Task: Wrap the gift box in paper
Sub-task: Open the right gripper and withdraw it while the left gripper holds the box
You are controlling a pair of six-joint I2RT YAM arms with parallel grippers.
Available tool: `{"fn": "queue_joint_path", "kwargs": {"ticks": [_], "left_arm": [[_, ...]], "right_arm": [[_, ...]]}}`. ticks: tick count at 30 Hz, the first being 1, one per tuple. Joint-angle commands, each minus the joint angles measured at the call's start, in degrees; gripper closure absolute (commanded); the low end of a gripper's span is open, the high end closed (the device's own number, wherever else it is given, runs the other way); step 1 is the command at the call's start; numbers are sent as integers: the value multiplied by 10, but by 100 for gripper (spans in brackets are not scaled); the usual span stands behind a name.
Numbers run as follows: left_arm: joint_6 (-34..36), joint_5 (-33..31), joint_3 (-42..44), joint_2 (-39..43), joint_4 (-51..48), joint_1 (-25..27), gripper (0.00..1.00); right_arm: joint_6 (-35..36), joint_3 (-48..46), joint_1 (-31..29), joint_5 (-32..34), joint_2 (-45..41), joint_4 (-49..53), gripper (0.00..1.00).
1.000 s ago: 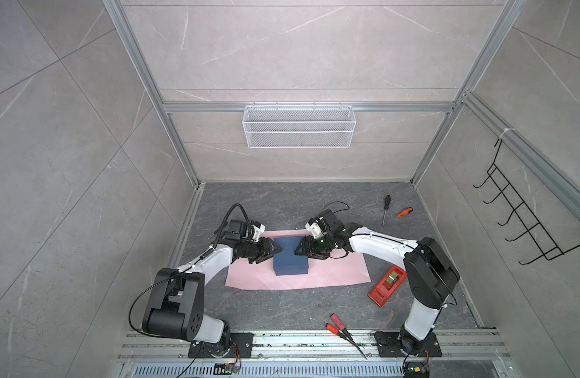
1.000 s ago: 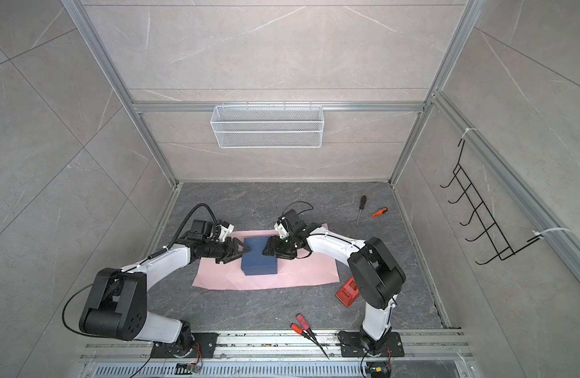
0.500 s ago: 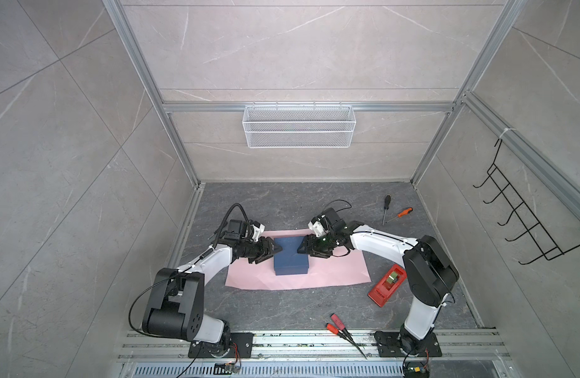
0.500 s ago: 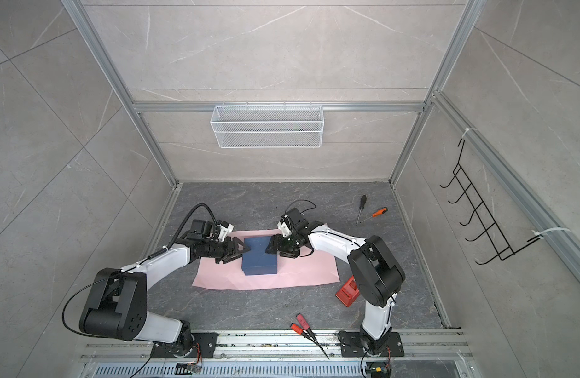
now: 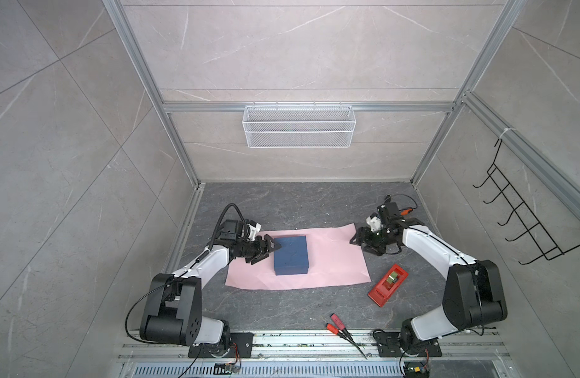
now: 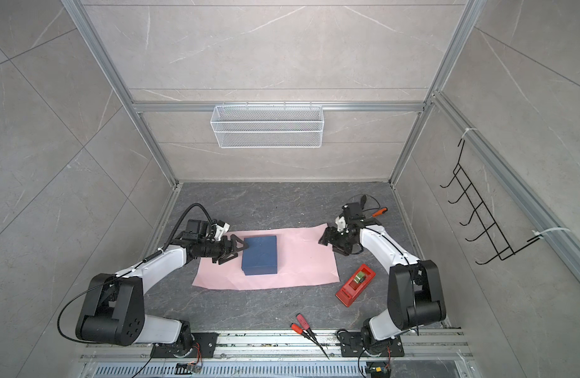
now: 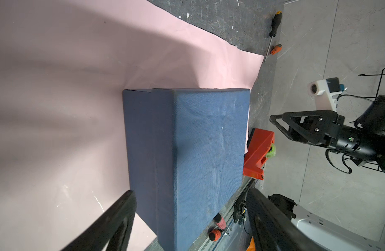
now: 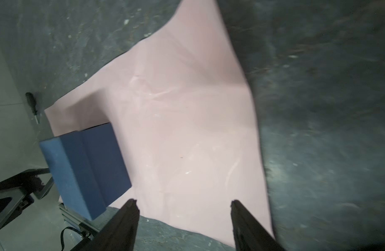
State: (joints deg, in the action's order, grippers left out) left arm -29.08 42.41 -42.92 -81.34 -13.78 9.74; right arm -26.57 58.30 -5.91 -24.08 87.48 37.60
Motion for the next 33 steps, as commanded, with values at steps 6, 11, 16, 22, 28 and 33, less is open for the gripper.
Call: {"fn": "queue_joint_path", "kwargs": {"ticks": [6, 11, 16, 22, 28, 33], "left_arm": [[20, 14, -6, -10, -17, 8, 18], [22, 11, -7, -20, -17, 13, 19], [24, 12, -12, -29, -17, 21, 20], [23, 9, -13, -39, -12, 22, 20], [21, 8, -18, -44, -9, 24, 20], [20, 7, -22, -46, -10, 24, 20]], "right_arm": [[71, -36, 81, -37, 26, 1, 31], [92, -43, 84, -64, 63, -13, 33], [105, -57, 84, -74, 85, -23, 34], [109, -86, 83, -122, 89, -48, 39], [114, -109, 81, -158, 77, -60, 48], [118, -120, 79, -162, 70, -63, 53]]}}
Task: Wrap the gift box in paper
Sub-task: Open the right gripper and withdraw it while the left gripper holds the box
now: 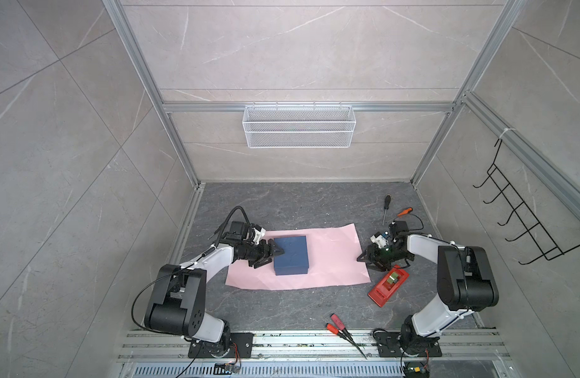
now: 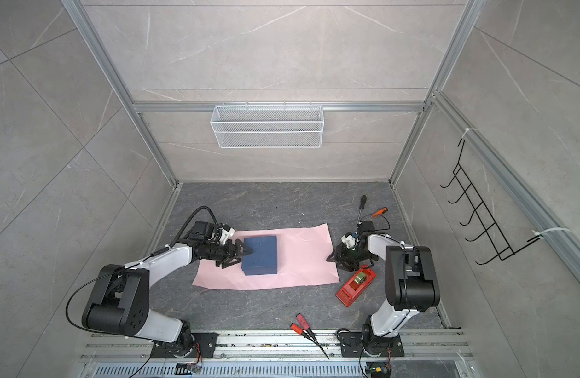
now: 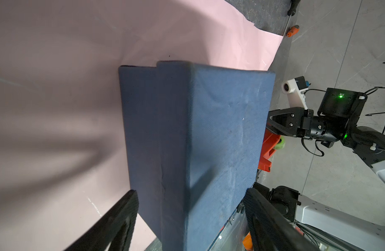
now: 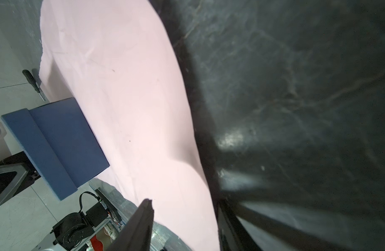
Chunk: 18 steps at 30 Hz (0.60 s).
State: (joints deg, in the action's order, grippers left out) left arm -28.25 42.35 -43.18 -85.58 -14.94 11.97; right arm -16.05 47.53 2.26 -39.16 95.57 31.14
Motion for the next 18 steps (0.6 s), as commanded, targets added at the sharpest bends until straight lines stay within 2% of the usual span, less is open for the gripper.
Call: {"fn": "queue_joint_path", "kwargs": {"ticks": [1, 4, 12, 16, 18], "left_arm": [[12, 8, -19, -4, 3, 0, 20], [12, 7, -21, -1, 0, 1, 20], [13, 5, -24, 13, -3, -15, 20], [21, 5, -35, 21, -14, -29, 20], [32, 3, -50, 29, -31, -38, 20]], "right_arm": [[12, -12, -2, -10, -11, 2, 54], [11, -12, -3, -13, -16, 3, 61], [9, -9, -8, -23, -50, 19, 89], [-1, 3, -26, -23, -76, 37, 100], [-16, 15, -47, -21, -95, 45, 100]]}}
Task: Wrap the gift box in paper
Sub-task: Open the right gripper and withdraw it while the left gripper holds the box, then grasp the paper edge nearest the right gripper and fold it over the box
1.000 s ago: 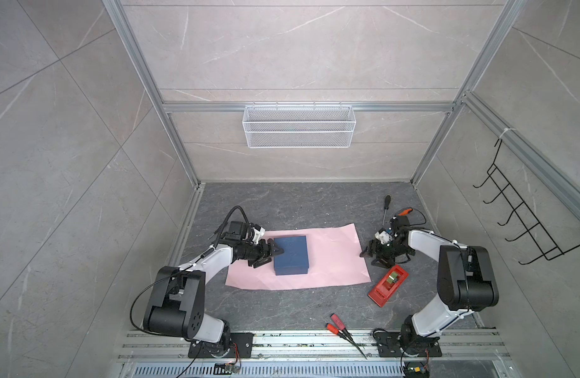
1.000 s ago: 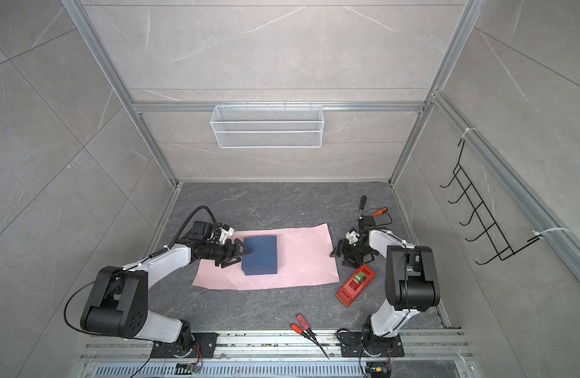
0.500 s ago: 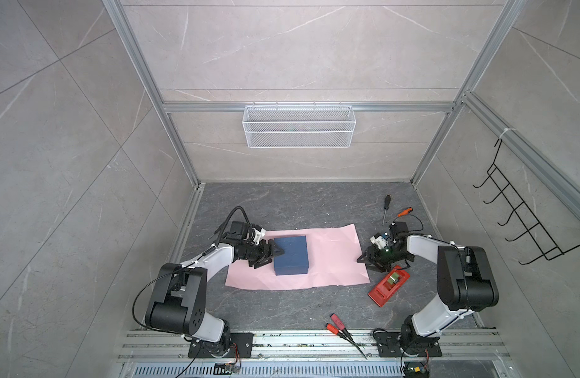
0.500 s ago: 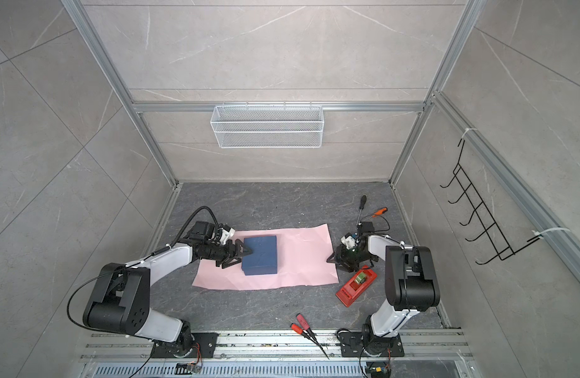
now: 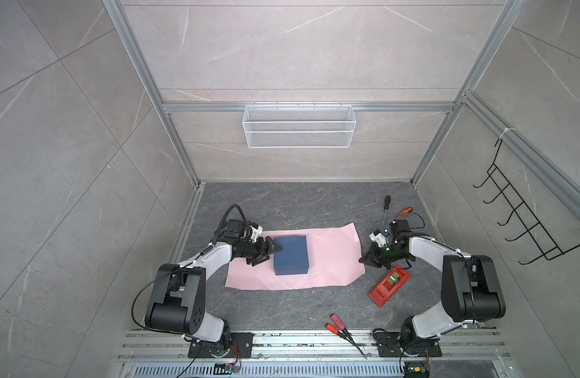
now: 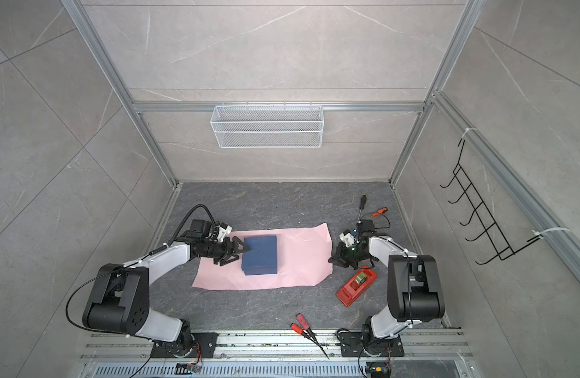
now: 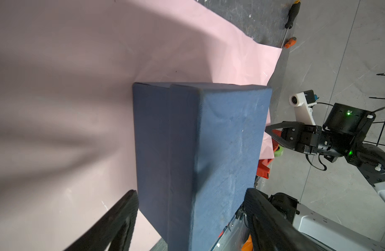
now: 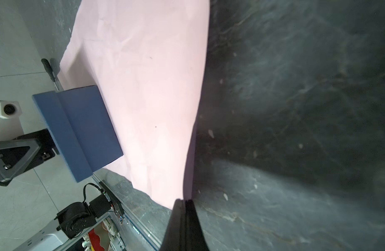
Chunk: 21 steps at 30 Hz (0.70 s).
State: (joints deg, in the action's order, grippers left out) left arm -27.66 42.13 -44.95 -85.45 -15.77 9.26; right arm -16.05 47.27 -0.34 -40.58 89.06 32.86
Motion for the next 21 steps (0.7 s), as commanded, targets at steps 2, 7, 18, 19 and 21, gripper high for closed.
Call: {"fn": "queue_joint_path", "kwargs": {"ticks": [2, 7, 18, 19, 21], "left_arm": [[39, 7, -48, 38, -40, -19, 20], [43, 39, -78, 60, -57, -48, 21], [25, 67, -113, 63, -51, -35, 31], [20, 65, -112, 60, -46, -29, 31], [11, 56, -110, 55, -38, -16, 33]], "right_arm": [[-33, 31, -44, 1, -49, 34, 100], [-116, 76, -147, 35, -84, -2, 100], [-206, 215, -361, 103, 8, -58, 100], [-211, 226, -375, 107, 19, -60, 100], [-215, 244, -395, 115, 37, -62, 100]]}}
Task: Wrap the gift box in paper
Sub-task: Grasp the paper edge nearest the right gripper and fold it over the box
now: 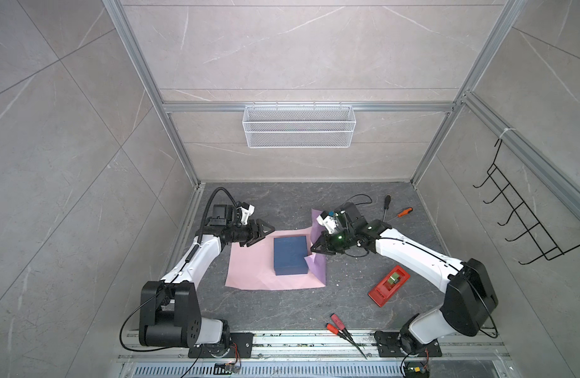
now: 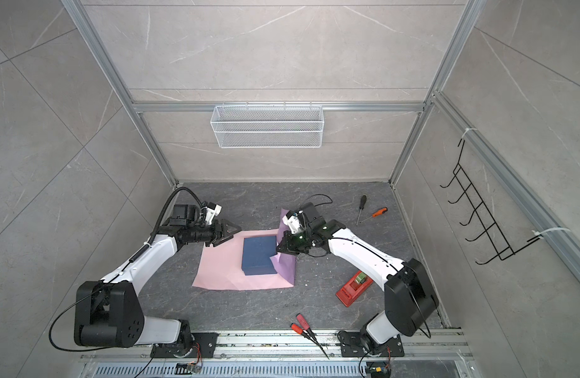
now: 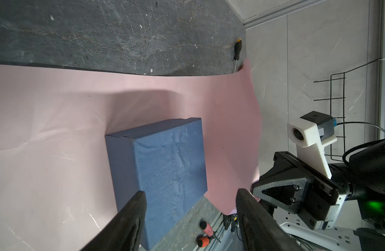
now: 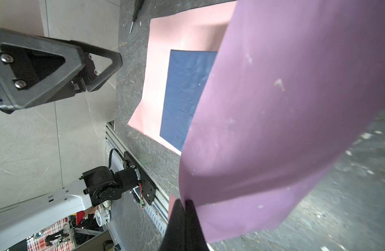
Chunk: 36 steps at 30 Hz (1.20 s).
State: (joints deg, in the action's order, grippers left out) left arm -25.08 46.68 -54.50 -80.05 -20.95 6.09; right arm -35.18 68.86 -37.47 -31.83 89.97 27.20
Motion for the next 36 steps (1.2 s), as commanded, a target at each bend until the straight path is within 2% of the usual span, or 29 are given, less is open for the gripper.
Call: {"fn": "queue_joint_path", "kwargs": {"ticks": [1, 8, 15, 21, 27, 32, 33, 36], "left_arm": [[-18, 6, -13, -1, 17, 22, 33], [-95, 10, -9, -20, 84, 51, 38], [-123, 10, -14, -52, 104, 88, 46], [-126, 10, -20, -62, 112, 99, 52], [-121, -2, -19, -60, 103, 100, 74], [-104, -6, -19, -52, 86, 95, 96], [-96, -6, -19, -49, 78, 92, 100], [-63, -19, -14, -38, 46, 78, 100]], "right_arm": [[-26, 35, -33, 32, 35, -5, 100], [-34, 63, -64, 45, 66, -7, 100], [-35, 99, -81, 46, 96, -1, 100], [-36, 114, -93, 43, 110, -3, 100], [-36, 116, -98, 45, 115, -4, 100], [-35, 123, -102, 45, 114, 3, 100], [-30, 125, -103, 45, 111, 7, 94], [-13, 130, -100, 66, 87, 28, 73]]}}
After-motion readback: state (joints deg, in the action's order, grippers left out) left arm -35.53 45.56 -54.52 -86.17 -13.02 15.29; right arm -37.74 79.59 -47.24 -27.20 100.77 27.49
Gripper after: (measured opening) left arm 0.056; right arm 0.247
